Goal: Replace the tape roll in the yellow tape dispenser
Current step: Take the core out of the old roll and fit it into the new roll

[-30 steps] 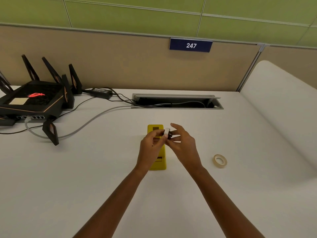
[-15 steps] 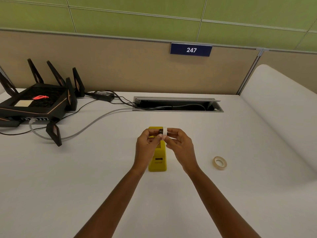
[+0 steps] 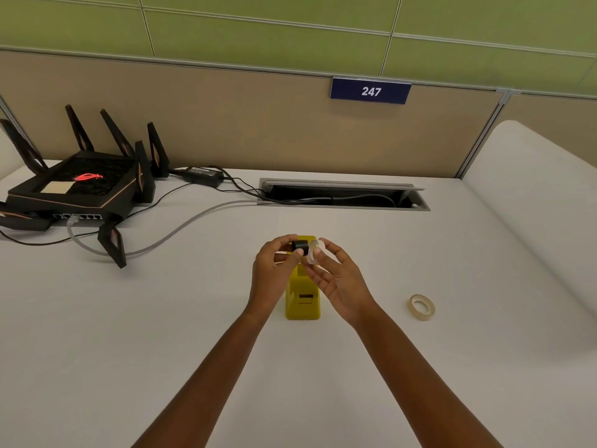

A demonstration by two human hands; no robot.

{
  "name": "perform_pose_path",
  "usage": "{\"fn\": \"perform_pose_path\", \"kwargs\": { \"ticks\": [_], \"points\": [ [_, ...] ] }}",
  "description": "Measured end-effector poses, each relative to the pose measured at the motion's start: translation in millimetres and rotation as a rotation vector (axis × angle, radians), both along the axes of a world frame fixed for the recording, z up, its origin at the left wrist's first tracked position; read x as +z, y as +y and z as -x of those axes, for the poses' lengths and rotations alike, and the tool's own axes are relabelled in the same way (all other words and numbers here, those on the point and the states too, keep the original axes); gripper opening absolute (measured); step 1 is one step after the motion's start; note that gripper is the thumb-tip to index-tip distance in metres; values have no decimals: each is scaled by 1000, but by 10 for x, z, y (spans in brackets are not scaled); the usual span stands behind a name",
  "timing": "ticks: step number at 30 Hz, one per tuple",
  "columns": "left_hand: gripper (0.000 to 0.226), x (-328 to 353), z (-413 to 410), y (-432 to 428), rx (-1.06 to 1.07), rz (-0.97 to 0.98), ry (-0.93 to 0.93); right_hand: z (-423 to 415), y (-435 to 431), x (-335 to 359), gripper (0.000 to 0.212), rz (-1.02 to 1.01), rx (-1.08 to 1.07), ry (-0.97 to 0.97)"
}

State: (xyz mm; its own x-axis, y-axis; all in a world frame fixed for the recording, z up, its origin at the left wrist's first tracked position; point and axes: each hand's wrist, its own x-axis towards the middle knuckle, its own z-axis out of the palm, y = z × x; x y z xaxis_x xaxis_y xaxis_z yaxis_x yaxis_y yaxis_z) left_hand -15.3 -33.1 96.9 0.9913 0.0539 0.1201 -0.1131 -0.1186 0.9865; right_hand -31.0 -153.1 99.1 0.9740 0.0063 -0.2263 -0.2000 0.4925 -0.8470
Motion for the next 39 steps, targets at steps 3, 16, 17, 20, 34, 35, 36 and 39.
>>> {"fn": "perform_pose_path", "kwargs": {
  "ticks": [3, 16, 17, 20, 34, 35, 36, 39],
  "points": [
    [26, 2, -33, 94, 47, 35, 37, -38, 75, 0, 40, 282, -28, 8],
    [24, -98, -182, 501, 257, 115, 94, -137, 812, -274, 47, 1433, 263, -406],
    [24, -114, -184, 512, 260, 110, 95, -160, 859, -307, 47, 1467, 293, -380],
    [24, -159, -175, 522, 266, 108, 101, -240, 950, -415, 48, 1516, 353, -296],
    [26, -255, -178, 550, 278, 132, 140, -391, 1052, -647, 50, 1633, 370, -215],
    [25, -257, -178, 558, 278, 143, 140, -392, 1044, -644, 51, 1629, 374, -211],
    [25, -256, -178, 564, 278, 151, 139, -394, 1035, -635, 53, 1622, 379, -205],
    [24, -240, -180, 577, 281, 166, 137, -389, 1025, -593, 57, 1559, 391, -192]
  ]
}}
